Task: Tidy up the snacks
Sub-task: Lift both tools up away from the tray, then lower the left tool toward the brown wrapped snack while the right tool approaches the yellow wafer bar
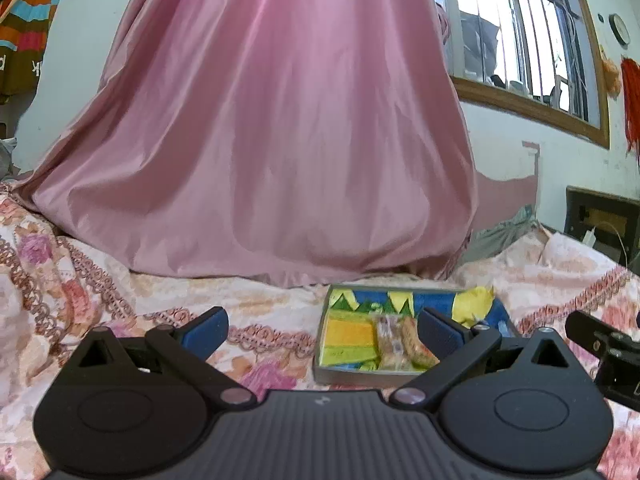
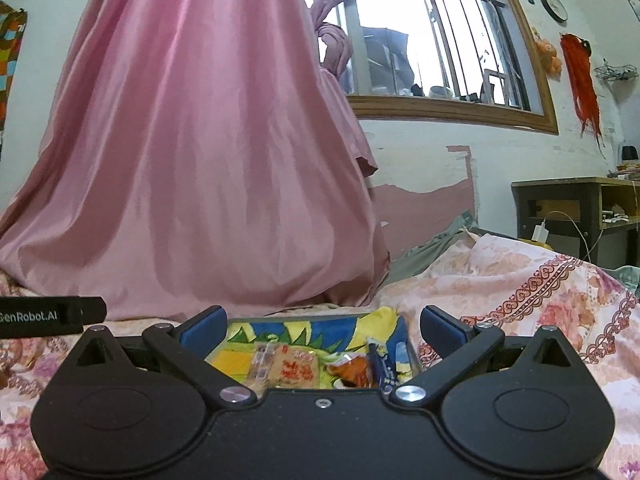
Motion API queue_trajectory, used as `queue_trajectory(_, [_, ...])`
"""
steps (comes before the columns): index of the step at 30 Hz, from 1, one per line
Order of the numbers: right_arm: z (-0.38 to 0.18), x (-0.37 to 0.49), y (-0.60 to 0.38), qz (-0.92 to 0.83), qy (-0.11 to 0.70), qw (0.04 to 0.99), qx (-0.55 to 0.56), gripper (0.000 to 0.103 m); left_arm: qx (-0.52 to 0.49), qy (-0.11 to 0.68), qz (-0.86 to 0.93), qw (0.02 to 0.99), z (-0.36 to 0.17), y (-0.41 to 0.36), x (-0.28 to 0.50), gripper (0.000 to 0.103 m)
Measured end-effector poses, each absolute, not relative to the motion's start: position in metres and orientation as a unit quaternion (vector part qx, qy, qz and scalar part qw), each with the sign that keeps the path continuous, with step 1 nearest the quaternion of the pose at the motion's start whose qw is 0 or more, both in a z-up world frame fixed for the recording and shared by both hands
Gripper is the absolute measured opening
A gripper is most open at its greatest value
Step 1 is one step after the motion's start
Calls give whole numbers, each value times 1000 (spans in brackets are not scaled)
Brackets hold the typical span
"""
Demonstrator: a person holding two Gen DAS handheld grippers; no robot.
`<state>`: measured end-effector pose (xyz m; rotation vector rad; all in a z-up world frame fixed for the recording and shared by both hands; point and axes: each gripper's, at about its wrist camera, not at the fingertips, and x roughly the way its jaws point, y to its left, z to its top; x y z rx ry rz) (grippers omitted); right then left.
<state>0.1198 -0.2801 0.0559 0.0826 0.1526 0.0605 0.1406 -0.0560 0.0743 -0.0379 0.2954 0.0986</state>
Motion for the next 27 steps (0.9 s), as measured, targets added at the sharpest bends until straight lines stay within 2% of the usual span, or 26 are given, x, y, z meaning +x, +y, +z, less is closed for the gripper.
queue_trajectory(12, [43, 89, -262, 30, 89, 995, 27, 102, -13, 154, 46, 987, 59, -43, 112, 103])
queue_trajectory(27, [10, 88, -237, 48, 150, 988, -9, 102, 14, 238, 50, 970, 3, -18, 106, 103])
